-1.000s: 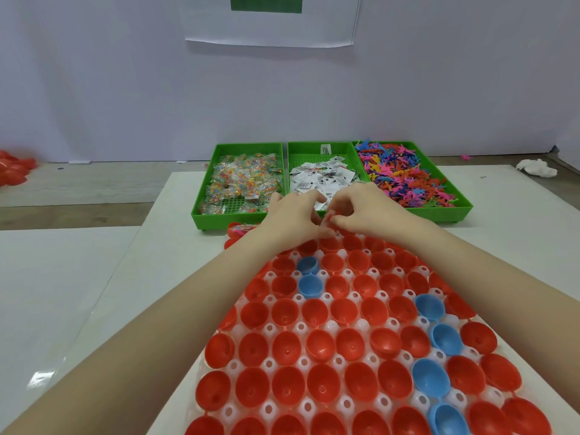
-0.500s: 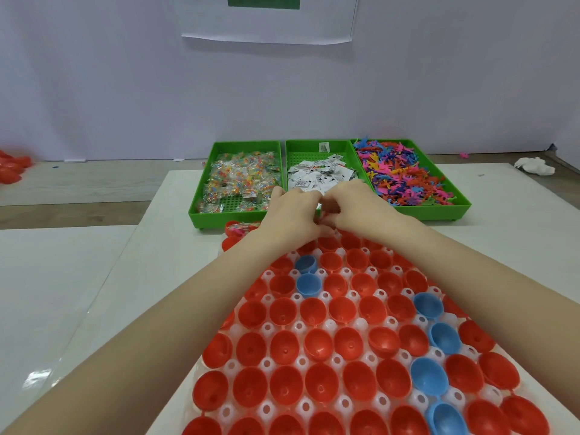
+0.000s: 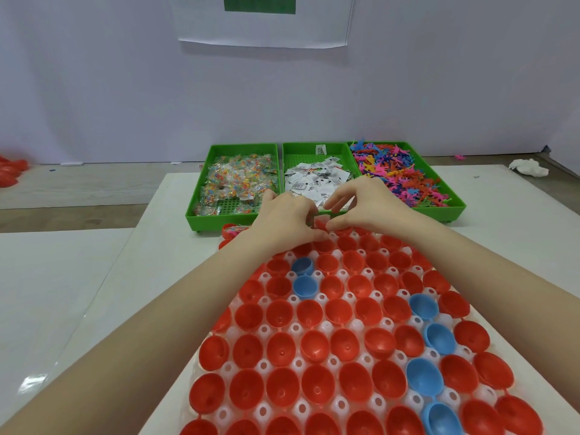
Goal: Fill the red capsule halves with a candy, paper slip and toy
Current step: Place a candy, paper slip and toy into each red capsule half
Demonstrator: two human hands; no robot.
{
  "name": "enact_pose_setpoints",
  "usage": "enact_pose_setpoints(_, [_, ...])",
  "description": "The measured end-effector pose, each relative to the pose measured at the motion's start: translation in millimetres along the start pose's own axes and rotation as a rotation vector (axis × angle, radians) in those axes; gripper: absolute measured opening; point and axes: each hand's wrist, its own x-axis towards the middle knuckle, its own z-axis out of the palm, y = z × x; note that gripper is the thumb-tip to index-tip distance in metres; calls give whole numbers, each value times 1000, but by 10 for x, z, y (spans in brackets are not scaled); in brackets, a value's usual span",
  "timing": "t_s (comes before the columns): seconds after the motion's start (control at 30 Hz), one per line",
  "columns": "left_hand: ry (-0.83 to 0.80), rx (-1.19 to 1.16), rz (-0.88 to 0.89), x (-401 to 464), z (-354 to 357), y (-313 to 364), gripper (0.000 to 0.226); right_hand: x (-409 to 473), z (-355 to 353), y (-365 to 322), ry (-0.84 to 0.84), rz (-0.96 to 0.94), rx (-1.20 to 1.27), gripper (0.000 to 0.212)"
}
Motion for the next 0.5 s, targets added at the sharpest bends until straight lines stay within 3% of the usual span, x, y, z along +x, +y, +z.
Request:
enact_pose_setpoints(0.13, [17, -93, -27, -16, -12, -28, 49, 10, -109, 78, 231, -16, 86, 13])
enact_pose_setpoints(0.27, [13, -172, -55, -41, -54, -43, 58, 34, -231, 306, 533, 137, 202, 7])
enact_pose_setpoints(0.37, [217, -318, -85, -89, -136, -76, 50, 46, -291, 539, 715, 270, 184, 8])
enact_pose_setpoints(0.43, [398, -516, -169, -107, -207, -180, 30, 46, -350, 723, 721, 359, 101, 18])
enact_pose_setpoints(0.5, [479, -613, -329, -110, -257, -354, 22, 39, -401, 918, 539, 432, -15, 31])
